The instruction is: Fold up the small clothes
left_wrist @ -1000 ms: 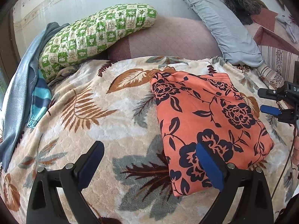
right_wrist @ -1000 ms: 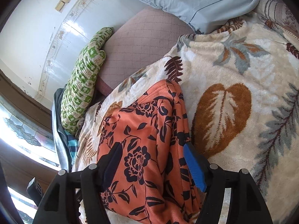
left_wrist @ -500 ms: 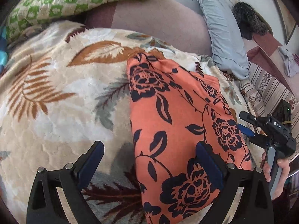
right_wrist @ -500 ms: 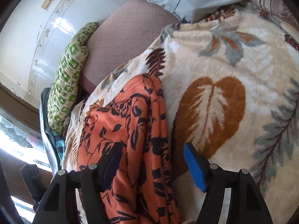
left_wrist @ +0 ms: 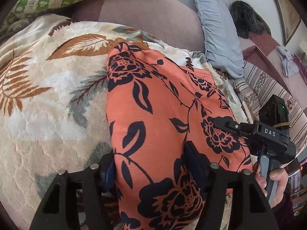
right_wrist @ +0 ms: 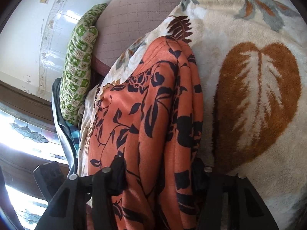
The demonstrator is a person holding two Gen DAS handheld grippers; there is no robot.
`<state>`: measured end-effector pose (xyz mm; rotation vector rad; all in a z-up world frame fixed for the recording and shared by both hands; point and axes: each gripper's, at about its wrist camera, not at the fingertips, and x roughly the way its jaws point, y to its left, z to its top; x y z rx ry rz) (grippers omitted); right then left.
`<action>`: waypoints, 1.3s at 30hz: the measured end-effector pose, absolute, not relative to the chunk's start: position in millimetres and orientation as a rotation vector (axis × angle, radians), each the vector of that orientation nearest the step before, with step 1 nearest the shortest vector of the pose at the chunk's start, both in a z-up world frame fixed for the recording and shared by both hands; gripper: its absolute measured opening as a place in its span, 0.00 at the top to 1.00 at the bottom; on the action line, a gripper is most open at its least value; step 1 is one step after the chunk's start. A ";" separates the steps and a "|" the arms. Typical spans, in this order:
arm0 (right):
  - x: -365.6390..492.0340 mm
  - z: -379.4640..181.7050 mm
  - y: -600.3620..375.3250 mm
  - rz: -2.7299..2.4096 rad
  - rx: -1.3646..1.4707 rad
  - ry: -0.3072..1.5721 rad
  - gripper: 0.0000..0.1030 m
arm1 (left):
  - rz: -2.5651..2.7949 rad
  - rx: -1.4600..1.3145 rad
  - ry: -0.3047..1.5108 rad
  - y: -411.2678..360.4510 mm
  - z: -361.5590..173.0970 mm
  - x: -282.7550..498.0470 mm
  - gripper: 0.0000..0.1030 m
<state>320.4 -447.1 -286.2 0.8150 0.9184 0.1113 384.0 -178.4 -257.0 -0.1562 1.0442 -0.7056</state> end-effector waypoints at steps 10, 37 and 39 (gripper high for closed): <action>309.8 -218.6 -388.6 0.138 0.535 0.748 0.59 | -0.710 -0.111 0.879 -155.5 -198.4 372.2 0.59; 334.7 -244.2 -343.8 0.100 0.493 0.935 0.43 | -0.340 0.086 0.973 -97.8 -218.1 363.6 0.43; 322.3 -227.3 -344.9 0.082 0.456 0.882 0.43 | -0.309 0.128 0.911 -95.3 -203.5 347.0 0.41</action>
